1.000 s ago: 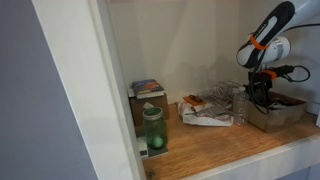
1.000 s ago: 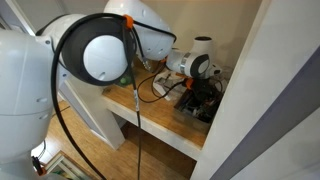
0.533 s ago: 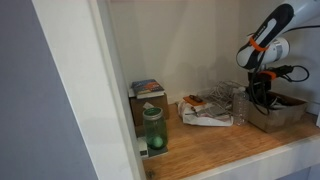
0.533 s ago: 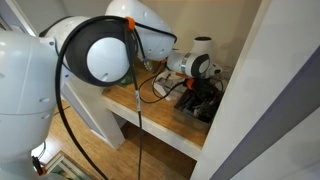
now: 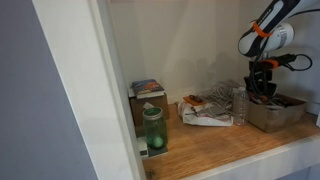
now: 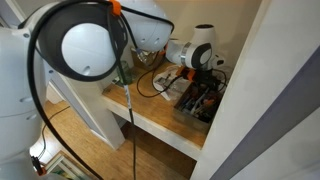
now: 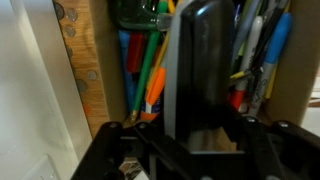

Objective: Remove the black object from the box

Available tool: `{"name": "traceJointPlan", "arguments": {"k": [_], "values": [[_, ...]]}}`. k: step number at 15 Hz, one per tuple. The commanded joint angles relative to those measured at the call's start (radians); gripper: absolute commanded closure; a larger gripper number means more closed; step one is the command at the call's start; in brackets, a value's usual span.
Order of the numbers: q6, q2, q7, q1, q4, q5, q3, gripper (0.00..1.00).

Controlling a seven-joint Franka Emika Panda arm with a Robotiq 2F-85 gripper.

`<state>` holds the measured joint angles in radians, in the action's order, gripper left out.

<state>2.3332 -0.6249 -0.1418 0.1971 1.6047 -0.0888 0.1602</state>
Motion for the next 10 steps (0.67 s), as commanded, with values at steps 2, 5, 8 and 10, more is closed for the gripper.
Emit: {"name": "traceJointPlan", "arguments": {"k": [2,5,8,10], "values": [[-0.044,0.132,-0.047,0.018,0.101,0.026,-0.039,0.74],[-0.062,0.206,-0.111,0.030,0.169,0.068,-0.075,0.74],[-0.066,0.282,-0.172,0.026,0.252,0.130,-0.112,0.74],[-0.054,0.332,-0.174,0.006,0.310,0.149,-0.125,0.74]]}}
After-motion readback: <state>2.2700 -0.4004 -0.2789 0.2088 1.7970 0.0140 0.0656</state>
